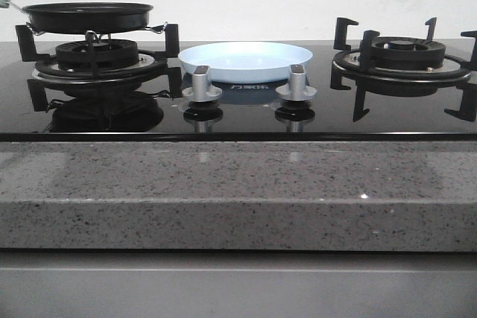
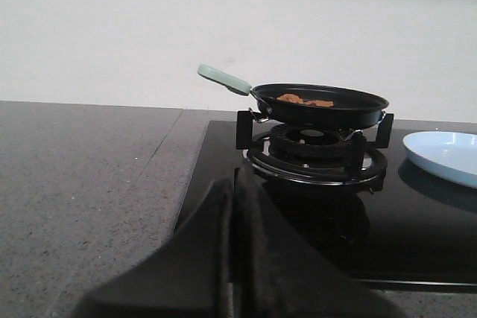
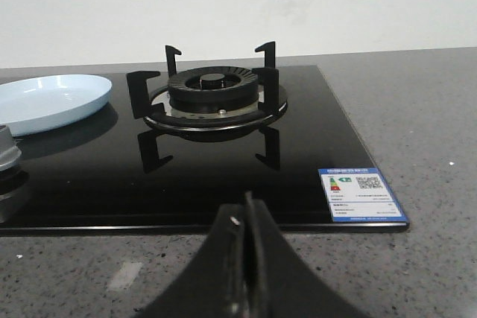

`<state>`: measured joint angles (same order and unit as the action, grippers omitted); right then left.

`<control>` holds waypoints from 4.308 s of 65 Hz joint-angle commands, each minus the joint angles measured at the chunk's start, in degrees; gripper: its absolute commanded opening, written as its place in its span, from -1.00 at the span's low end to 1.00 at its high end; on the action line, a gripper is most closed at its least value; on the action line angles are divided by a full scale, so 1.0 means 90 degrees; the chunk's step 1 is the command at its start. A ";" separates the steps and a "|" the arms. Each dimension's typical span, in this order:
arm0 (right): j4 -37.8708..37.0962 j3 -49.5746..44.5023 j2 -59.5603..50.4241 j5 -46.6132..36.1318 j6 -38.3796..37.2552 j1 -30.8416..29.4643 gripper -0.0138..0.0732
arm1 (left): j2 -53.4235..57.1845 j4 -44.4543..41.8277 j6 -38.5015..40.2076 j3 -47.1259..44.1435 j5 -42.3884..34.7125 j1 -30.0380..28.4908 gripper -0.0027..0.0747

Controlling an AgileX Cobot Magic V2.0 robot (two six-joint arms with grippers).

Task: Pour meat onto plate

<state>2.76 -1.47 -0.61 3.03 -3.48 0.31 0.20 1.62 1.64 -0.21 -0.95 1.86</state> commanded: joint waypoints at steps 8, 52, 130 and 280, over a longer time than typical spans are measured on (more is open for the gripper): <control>-0.0085 0.0031 -0.0104 -0.0543 0.0051 -0.0027 -0.84 | 0.0101 0.0043 0.0034 -0.0037 -0.0536 0.0039 -0.98; -0.0085 0.0031 -0.0104 -0.0543 0.0051 -0.0027 -0.84 | 0.0101 0.0043 0.0034 -0.0037 -0.0536 0.0039 -0.98; -0.0307 0.2850 0.0868 0.1064 0.0176 -0.0026 -0.84 | -0.1139 0.0004 0.0034 0.3707 0.1919 0.0039 -0.98; 0.0851 0.9855 0.9536 0.5098 0.0729 0.1629 0.51 | -0.4280 0.0059 -0.0910 0.4620 0.3283 0.2063 0.39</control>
<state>9.08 81.67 83.00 49.93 2.31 14.85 -37.99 2.08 -6.37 39.18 32.58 20.04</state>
